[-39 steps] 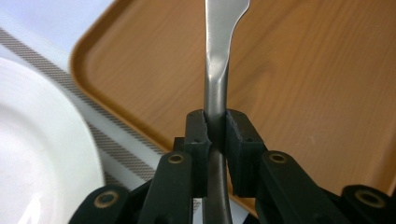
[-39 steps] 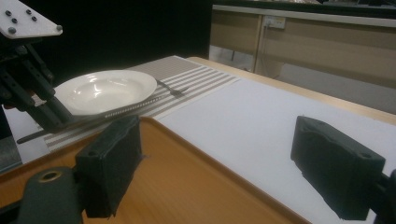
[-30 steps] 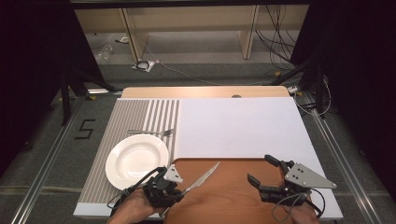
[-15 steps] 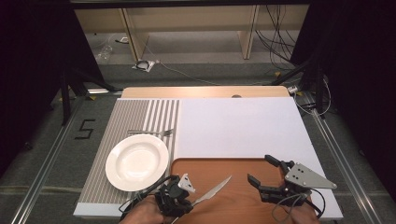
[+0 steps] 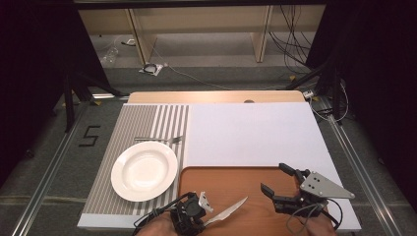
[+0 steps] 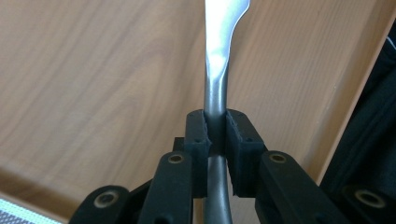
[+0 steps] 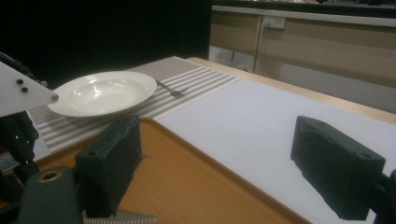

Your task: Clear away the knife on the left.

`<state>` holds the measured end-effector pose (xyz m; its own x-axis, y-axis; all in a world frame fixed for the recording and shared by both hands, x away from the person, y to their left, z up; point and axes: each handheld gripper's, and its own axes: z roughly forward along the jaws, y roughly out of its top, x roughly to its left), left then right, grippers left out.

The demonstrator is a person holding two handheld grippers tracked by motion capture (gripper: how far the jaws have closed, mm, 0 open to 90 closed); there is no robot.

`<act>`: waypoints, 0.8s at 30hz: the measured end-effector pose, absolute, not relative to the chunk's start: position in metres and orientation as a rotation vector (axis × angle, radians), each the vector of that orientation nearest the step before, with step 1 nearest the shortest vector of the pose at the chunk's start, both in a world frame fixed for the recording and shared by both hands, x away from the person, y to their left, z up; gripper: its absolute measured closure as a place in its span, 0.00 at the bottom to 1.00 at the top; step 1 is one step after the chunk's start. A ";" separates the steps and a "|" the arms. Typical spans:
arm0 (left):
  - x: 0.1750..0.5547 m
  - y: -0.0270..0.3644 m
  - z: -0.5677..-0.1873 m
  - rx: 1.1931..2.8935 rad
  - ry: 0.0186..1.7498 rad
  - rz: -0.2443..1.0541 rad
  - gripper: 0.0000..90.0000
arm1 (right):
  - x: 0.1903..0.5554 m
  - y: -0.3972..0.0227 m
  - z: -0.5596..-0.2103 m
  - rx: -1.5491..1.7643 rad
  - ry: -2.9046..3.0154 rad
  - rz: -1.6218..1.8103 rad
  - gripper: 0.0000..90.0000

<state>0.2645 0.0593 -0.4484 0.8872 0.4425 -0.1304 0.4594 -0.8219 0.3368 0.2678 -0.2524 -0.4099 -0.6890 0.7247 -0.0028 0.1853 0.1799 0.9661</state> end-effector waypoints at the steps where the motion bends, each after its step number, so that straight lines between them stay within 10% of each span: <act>1: 0.264 0.059 -0.449 2.702 0.665 -0.059 0.88 | 0.268 -0.252 -0.410 0.853 1.995 1.531 0.19; 20: 0.262 0.056 -0.458 2.738 0.680 -0.025 0.87 | 0.267 -0.251 -0.410 0.839 2.008 1.522 0.19; 23: 0.262 0.057 -0.455 2.715 0.682 -0.024 0.82 | 0.267 -0.251 -0.411 0.837 2.006 1.524 0.19; 24: 0.262 0.057 -0.452 2.700 0.682 -0.010 0.65 | 0.267 -0.251 -0.411 0.837 2.010 1.518 0.19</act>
<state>0.2618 0.0567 -0.4524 0.8838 0.4587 -0.0919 0.4611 -0.8210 0.3366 0.2670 -0.2510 -0.4109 -0.6965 0.7174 -0.0147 0.1821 0.1965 0.9634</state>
